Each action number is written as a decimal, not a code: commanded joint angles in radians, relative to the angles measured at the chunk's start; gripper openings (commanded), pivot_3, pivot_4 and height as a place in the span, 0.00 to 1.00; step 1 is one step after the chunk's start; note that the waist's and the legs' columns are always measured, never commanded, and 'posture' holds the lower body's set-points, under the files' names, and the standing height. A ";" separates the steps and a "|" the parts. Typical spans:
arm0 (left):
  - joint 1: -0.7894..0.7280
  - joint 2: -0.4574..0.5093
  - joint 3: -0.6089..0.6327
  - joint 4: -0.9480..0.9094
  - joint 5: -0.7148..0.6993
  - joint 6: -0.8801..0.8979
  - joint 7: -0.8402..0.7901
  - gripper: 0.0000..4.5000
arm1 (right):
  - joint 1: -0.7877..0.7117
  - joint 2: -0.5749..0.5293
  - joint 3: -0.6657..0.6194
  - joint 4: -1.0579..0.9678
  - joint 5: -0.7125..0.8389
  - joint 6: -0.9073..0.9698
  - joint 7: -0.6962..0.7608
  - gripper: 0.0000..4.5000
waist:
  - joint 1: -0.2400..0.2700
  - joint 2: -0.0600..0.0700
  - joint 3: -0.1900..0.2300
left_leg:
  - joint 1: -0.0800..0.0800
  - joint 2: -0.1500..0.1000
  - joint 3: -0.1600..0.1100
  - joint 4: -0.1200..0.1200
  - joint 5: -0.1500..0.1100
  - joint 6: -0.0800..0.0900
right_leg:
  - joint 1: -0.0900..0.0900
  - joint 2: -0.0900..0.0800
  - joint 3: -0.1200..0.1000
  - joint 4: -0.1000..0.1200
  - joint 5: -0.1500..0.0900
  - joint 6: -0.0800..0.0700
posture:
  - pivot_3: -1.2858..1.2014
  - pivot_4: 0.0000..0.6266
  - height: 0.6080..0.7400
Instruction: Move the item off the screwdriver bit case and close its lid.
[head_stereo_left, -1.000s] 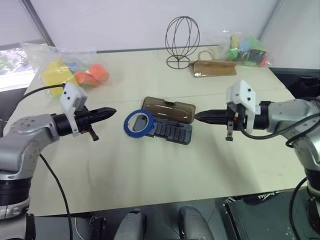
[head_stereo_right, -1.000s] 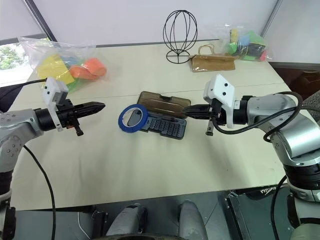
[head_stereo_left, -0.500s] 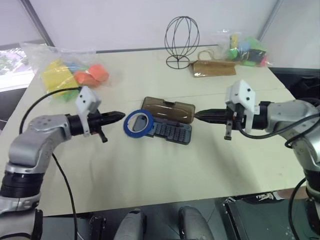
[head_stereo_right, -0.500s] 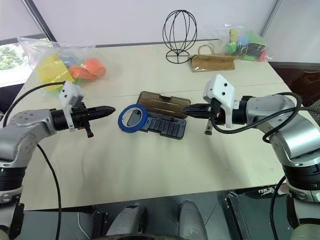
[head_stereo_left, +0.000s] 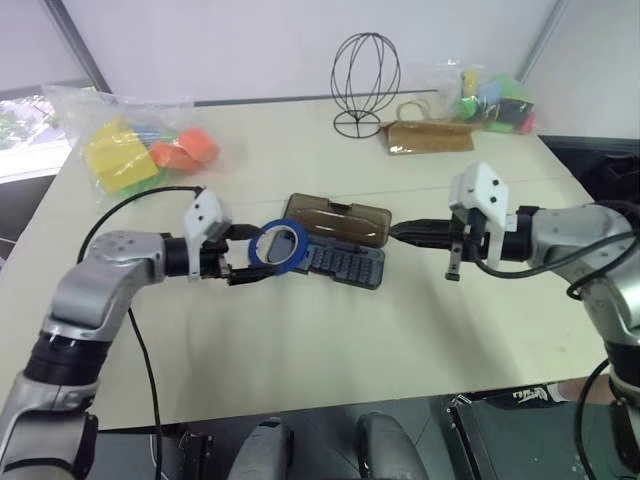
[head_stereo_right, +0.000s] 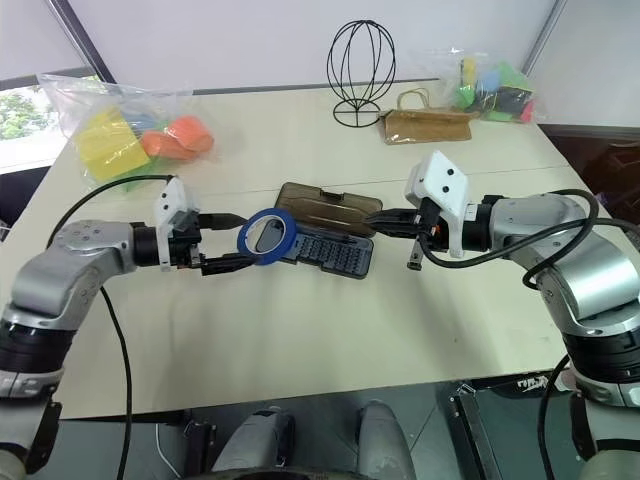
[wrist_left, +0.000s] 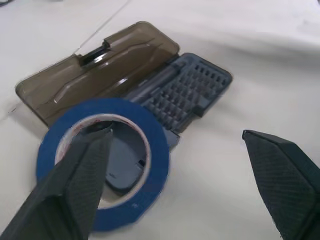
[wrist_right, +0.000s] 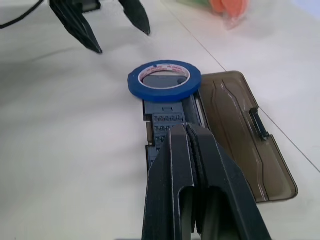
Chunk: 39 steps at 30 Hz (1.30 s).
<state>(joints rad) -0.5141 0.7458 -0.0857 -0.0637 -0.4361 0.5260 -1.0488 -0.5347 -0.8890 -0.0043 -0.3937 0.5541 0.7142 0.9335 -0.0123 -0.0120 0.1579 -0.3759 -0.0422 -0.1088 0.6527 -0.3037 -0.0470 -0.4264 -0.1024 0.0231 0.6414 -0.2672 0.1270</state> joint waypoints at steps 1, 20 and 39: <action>-0.037 -0.029 -0.067 0.101 0.105 -0.108 -0.012 0.99 | 0.003 0.004 -0.024 -0.043 -0.003 -0.011 -0.017 0.00 | 0.000 0.000 0.000 | 0.000 0.000 0.000 0.000 0.000 0.000 | 0.000 0.000 0.000 0.000 0.000 0.000 | 0.52 0.24 1.00; -0.079 -0.142 -0.134 0.443 0.342 -0.458 -0.023 0.15 | 0.054 0.004 -0.054 -0.115 0.019 0.027 -0.087 0.00 | 0.001 0.000 0.000 | 0.000 0.000 0.000 0.003 0.000 0.000 | 0.000 0.000 0.000 0.004 0.000 0.000 | 0.52 0.24 1.00; 0.079 -0.112 0.286 0.139 0.240 -0.076 0.414 0.10 | 0.039 0.010 -0.029 -0.094 0.020 0.022 -0.065 0.00 | -0.004 0.000 0.000 | 0.000 0.001 -0.003 0.008 -0.004 0.008 | 0.000 0.001 0.000 0.006 0.000 0.000 | 0.52 0.24 1.00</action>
<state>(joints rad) -0.4467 0.6234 0.1464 0.1107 -0.1871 0.4134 -0.6883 -0.4766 -0.8812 -0.0161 -0.4734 0.5663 0.7511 0.8623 -0.0160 -0.0123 0.1581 -0.3762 -0.0415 -0.1123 0.6610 -0.3080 -0.0394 -0.4266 -0.1015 0.0227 0.6477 -0.2672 0.1272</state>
